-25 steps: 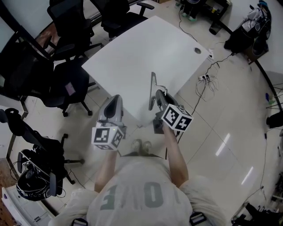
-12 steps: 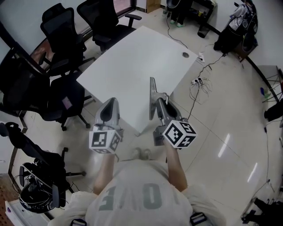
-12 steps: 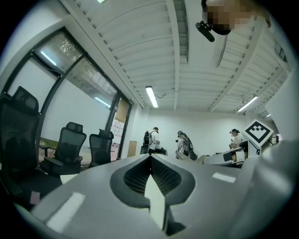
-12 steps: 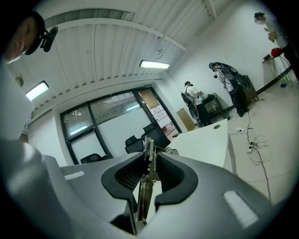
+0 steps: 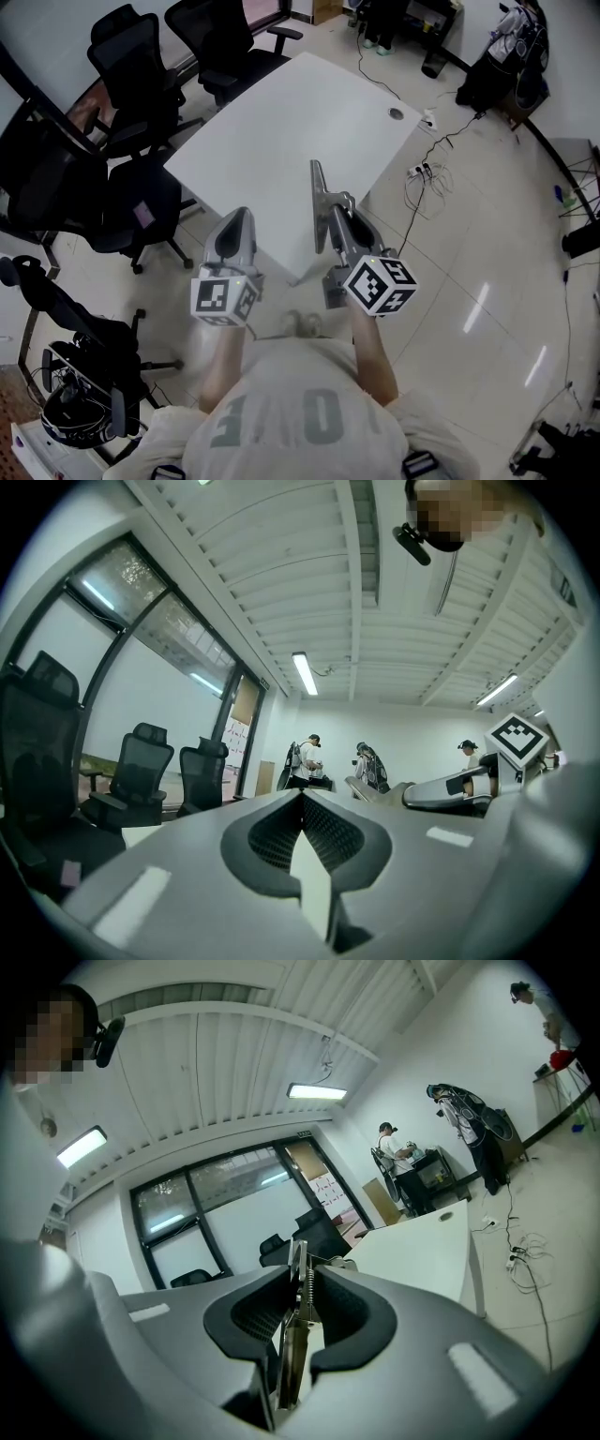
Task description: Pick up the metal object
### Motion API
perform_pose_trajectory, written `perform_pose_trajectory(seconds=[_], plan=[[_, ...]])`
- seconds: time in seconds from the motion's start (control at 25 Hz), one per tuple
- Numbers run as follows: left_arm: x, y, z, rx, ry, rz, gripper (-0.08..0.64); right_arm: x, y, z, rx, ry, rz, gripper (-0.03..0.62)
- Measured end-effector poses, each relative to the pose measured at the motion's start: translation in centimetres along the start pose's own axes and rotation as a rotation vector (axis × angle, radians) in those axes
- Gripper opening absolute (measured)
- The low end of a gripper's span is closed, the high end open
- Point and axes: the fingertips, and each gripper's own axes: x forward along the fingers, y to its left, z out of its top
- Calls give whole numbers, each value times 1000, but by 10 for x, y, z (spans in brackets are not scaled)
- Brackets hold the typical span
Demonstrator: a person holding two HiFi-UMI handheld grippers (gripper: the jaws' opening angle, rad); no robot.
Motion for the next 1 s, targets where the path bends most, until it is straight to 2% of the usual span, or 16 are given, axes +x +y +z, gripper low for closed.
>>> perform_pose_trajectory(seconds=[0.56,0.8,1.0], plan=[[-2,8,-3,-18,1,6,2,4,4,-2,-6,-10,-1,87],[-9,16,-11,-45,19,-4,2,-4,9,-12,14,-8,-30,87],[-26,30,-12,-65,15,25,2,-21,25,-20,28,-1,-24,87]])
